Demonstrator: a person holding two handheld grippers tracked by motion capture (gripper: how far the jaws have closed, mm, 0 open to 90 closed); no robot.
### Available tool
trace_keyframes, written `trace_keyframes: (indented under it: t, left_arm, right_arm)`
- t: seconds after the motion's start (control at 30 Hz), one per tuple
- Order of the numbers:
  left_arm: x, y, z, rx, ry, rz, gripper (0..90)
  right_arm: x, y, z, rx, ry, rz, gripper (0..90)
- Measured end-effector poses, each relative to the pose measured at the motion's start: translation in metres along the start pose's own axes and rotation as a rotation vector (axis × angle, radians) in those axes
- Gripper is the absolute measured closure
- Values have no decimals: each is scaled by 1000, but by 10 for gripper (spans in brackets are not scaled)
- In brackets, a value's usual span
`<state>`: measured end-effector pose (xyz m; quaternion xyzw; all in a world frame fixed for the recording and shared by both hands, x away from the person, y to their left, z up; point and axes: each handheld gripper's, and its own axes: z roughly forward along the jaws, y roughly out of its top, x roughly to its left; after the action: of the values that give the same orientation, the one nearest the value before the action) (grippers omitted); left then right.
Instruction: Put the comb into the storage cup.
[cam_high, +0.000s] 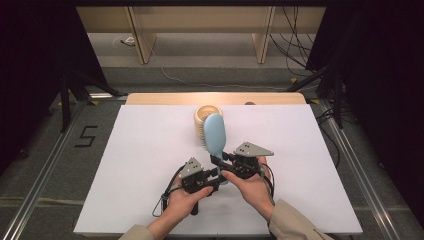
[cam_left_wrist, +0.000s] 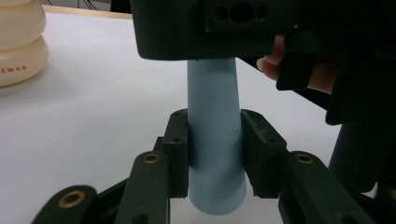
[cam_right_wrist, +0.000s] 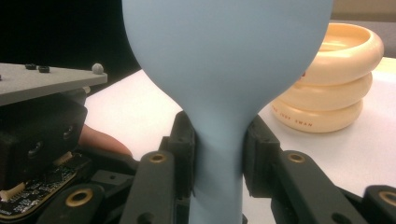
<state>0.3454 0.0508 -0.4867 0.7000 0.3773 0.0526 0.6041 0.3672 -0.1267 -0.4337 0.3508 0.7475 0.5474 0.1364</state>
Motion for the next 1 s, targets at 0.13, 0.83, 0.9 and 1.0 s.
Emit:
trace_keyframes:
  t: [0.13, 0.83, 0.9, 1.0]
  left_arm:
    - [0, 0, 0, -1, -12, -14, 645]
    - [2, 0, -1, -22, -64, -70, 647]
    - [2, 1, -1, -25, -69, -74, 647]
    - [3, 1, -1, -31, -73, -88, 647]
  right_arm:
    - [-1, 1, 0, 5, 2, 3, 687]
    - [-2, 6, -3, 10, 20, 10, 588]
    - [-1, 7, -3, 10, 22, 14, 576]
    - [-1, 8, -3, 10, 27, 21, 540]
